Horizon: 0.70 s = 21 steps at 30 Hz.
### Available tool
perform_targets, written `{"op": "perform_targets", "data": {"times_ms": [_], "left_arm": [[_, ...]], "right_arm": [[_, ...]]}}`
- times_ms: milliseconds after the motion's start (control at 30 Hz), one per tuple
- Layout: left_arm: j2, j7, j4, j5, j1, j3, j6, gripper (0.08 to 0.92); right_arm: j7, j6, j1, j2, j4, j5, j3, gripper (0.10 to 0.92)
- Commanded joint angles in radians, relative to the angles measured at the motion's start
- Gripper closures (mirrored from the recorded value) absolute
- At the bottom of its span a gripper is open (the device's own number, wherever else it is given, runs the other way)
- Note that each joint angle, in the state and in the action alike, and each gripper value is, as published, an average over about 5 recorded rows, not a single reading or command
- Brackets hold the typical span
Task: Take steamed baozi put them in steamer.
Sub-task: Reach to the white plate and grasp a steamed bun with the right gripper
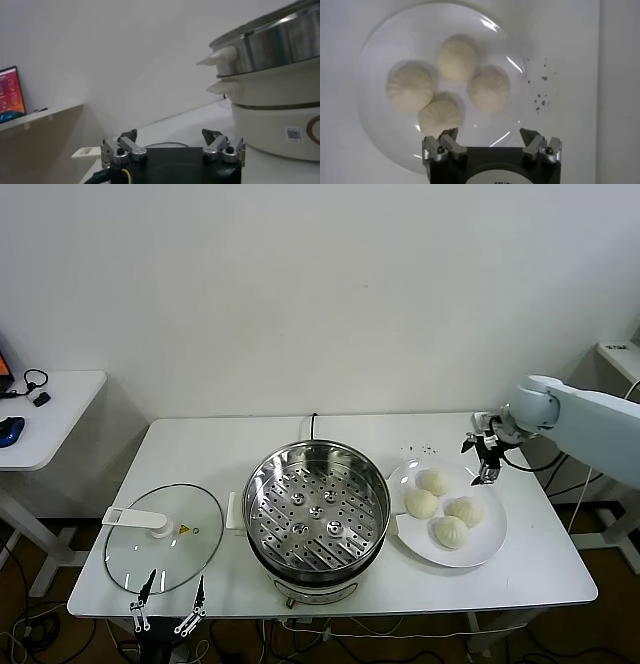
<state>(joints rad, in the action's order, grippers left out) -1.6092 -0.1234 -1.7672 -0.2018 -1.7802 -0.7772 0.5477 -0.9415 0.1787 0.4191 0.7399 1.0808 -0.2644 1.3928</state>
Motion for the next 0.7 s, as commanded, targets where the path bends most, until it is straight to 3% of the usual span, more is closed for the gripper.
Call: {"op": "perform_targets", "data": {"times_ms": [33, 700], "left_arm": [[-0.049, -0.006, 0.007, -0.003, 0.001, -0.007, 0.000, 0.177], [-0.049, -0.007, 0.018, -0.010, 0.001, -0.018, 0.003, 0.177]], "right_arm": [[-0.019, -0.017, -0.088, 0.156, -0.178, -0.006, -0.023, 0.203], [-0.038, -0.053, -0.157, 0.229, -0.286, 0.031, -0.075, 0.203]]}}
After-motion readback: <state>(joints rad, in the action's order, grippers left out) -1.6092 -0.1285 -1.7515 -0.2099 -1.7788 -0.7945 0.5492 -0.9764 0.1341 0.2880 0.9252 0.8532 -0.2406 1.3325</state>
